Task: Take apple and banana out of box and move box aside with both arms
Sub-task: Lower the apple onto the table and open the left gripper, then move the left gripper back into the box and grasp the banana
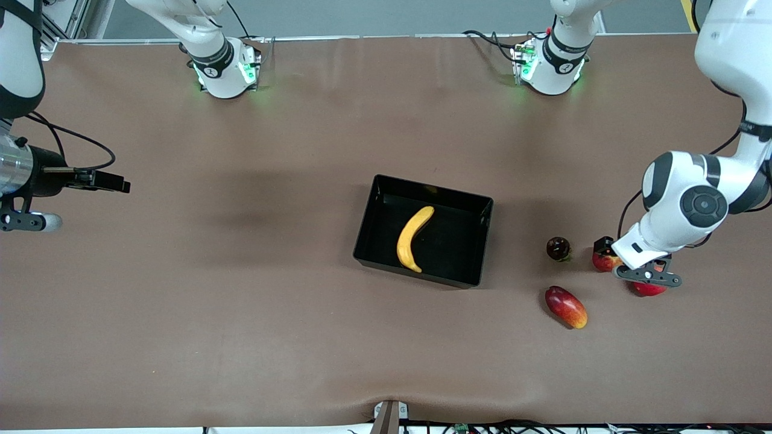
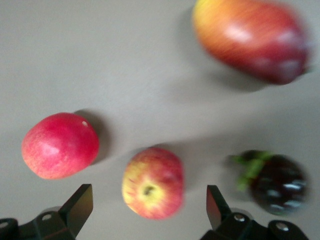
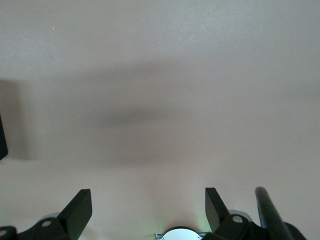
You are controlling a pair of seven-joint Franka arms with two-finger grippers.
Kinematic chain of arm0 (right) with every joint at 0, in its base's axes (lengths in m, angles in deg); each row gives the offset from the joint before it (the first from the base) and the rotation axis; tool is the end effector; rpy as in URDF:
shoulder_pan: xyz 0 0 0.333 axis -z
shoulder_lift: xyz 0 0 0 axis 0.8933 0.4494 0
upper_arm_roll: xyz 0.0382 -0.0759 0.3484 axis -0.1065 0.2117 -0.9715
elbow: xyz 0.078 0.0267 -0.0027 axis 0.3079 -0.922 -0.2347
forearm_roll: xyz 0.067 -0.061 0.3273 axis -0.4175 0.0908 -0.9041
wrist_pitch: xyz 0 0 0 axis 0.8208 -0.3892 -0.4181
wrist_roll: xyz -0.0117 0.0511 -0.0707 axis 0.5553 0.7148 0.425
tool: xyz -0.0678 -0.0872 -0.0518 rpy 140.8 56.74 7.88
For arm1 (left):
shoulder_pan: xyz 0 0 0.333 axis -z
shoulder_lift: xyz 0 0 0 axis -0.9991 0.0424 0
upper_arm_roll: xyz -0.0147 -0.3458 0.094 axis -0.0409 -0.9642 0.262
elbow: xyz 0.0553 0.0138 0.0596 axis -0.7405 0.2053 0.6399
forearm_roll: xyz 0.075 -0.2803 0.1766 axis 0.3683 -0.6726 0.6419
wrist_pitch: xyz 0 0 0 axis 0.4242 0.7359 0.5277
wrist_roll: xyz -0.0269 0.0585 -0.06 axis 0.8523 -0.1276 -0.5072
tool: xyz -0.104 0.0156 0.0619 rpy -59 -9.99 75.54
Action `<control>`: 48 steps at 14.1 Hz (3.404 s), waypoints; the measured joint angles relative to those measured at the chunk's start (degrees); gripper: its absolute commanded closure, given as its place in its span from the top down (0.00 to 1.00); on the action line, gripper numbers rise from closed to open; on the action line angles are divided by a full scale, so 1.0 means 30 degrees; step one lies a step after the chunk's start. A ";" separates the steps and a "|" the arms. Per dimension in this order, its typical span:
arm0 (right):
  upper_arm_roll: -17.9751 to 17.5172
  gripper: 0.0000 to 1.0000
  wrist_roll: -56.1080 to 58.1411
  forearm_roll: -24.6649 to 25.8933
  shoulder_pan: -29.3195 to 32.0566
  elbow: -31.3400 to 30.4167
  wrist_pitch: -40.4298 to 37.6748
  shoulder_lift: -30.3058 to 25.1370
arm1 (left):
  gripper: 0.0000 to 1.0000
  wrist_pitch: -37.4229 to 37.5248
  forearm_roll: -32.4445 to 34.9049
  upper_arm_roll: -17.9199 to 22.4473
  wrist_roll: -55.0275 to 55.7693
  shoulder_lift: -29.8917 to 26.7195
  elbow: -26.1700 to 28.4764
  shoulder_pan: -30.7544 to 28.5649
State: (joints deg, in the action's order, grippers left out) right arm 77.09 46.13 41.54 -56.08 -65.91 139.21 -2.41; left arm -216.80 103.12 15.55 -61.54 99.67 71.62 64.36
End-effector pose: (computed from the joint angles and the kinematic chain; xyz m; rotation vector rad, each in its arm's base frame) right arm 0.5430 -0.0195 0.5723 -3.0438 0.1638 0.3786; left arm 0.6072 0.0111 0.3561 -3.0004 0.3535 -0.0442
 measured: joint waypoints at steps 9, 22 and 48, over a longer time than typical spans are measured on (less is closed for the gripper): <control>0.0046 1.00 0.0000 -0.0005 0.0020 -0.0019 0.0006 0.0158 | 1.00 0.3145 -0.1008 -0.5305 0.8160 -0.0639 -0.2145 0.3584; 0.0080 1.00 -0.0003 -0.0508 0.0332 -0.0035 0.0036 0.0673 | 1.00 0.1728 0.0535 -0.0622 1.5014 0.6809 -0.7174 1.4342; -0.0417 1.00 -0.1944 -0.4467 -0.3337 0.0173 0.0225 0.1002 | 0.00 -0.0115 0.0713 -0.0140 1.5916 0.8019 -0.8617 1.4630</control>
State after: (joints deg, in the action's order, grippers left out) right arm 75.84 40.30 28.14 -66.09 -65.39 139.88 0.59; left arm -217.14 105.26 15.13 -13.79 123.73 45.77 108.25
